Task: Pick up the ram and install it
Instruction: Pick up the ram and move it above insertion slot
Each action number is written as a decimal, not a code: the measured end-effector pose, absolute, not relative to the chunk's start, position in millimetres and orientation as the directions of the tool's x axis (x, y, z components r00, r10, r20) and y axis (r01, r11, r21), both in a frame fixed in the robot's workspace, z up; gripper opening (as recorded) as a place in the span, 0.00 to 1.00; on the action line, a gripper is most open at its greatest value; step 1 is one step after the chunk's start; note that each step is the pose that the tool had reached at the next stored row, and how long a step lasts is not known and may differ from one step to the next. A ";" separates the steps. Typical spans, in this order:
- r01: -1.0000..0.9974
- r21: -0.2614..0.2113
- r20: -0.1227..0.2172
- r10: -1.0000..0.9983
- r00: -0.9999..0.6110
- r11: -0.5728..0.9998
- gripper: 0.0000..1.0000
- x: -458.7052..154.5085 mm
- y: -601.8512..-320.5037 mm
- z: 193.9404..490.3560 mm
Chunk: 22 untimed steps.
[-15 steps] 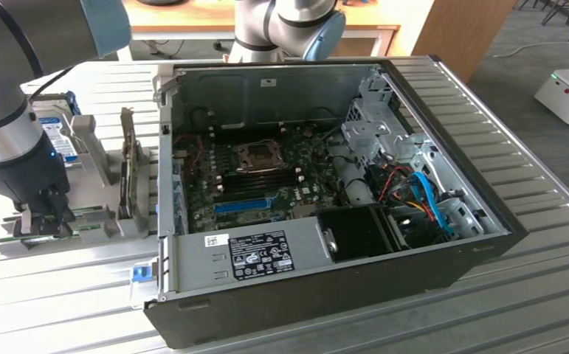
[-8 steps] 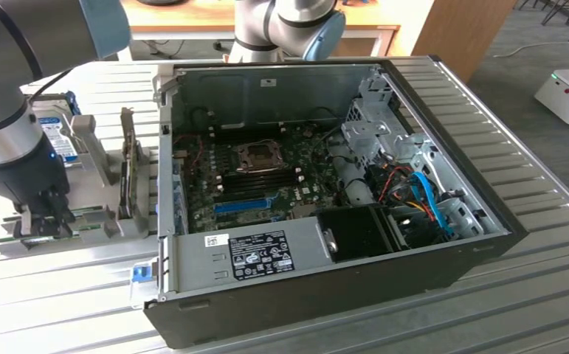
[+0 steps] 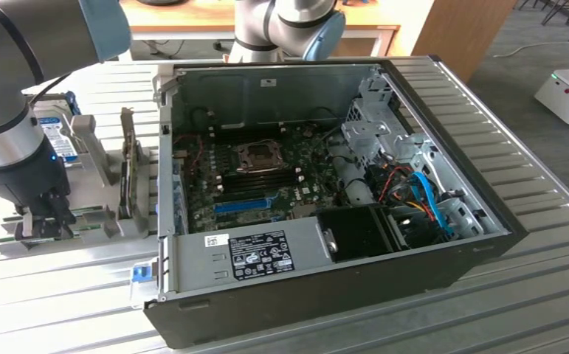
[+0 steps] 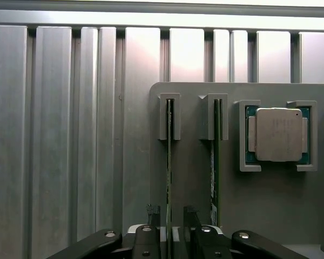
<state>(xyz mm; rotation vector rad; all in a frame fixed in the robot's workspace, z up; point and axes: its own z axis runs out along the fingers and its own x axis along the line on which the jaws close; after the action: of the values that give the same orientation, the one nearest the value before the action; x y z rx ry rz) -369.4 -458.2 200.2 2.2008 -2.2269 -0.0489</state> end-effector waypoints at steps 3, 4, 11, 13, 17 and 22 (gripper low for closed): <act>-1.000 0.029 -0.015 -1.000 -0.012 0.012 0.31 -369.4 -458.2 200.2; -1.000 0.029 -0.015 -1.000 -0.012 0.012 0.31 -369.4 -458.2 200.2; -1.000 0.029 -0.015 -1.000 -0.012 0.012 0.23 -369.4 -458.2 200.2; -1.000 0.029 -0.015 -1.000 -0.012 0.012 0.23 -369.4 -458.3 200.1; -1.000 0.029 -0.015 -1.000 -0.012 0.012 0.23 -369.4 -460.0 200.2; -1.000 0.029 -0.015 -1.000 -0.012 0.011 0.23 -369.3 -460.1 200.2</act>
<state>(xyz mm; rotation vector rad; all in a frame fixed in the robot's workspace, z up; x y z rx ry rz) -369.3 -460.1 200.2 2.2012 -2.2267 -0.0488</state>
